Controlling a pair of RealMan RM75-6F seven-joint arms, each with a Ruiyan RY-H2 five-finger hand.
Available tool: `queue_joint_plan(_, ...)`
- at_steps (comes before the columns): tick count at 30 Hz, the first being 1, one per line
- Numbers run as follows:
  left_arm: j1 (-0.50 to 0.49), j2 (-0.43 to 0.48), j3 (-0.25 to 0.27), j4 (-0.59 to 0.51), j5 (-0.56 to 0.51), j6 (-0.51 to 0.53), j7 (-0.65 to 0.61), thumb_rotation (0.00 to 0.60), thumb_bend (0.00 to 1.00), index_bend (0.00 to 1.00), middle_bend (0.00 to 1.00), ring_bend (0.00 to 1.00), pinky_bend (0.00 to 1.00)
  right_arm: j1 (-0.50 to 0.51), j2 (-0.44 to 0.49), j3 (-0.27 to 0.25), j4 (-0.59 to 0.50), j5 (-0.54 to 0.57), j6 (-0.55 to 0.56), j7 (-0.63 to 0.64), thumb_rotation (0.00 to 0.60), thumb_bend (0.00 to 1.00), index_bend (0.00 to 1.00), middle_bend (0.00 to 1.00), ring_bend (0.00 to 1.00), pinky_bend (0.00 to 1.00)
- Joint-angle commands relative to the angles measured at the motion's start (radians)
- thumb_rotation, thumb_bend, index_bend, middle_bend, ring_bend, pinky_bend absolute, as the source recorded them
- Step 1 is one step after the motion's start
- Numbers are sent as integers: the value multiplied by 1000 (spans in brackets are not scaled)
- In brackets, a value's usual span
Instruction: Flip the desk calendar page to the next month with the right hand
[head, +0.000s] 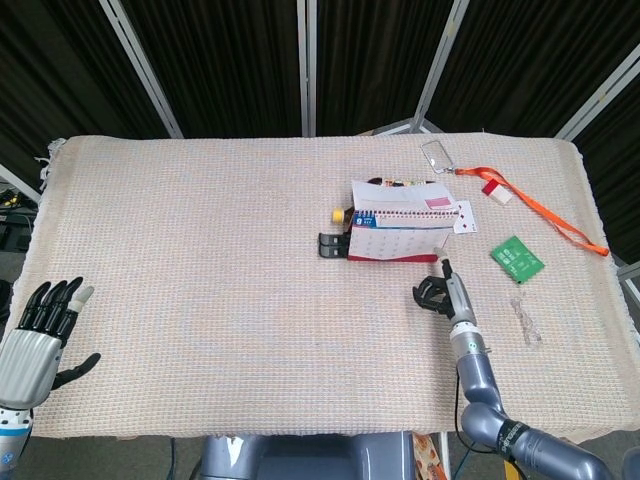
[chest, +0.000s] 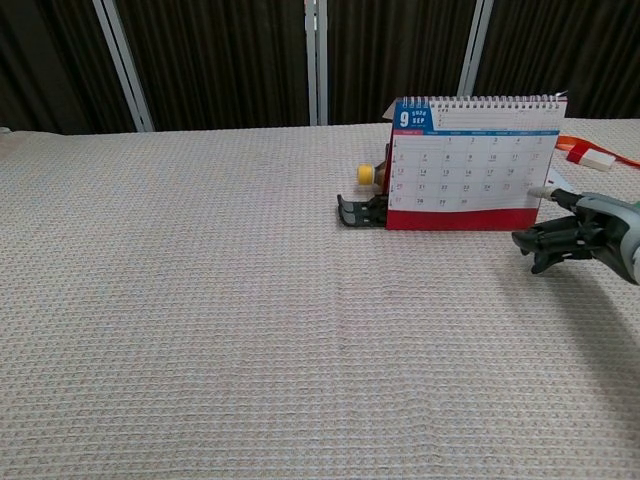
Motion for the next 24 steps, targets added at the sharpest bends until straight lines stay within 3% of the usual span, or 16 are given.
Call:
queue_joint_plan(1,-2,2,1,-2,2,-1,-5,600,62,0,0,0,0,16,-17,6,7,8,-2,-14,600,360,56,642,642,474)
queue_joint_plan(10,-4,8,0,-5,5,1,-20,600,62,0,0,0,0,54,-59,15,5,21,12,-60,600,367,89,642,643,474)
queue_joint_plan(18,0,14,0,-6,8,12,-32,600,63,0,0,0,0,44,-24,22,-141,-59,107,-95,600,368,139,641,642,472)
queue_joint_plan(24,1,12,2,-8,15,15,-23,600,61,0,0,0,0,6,34,24,-278,-183,240,-114,600,369,202,590,614,434)
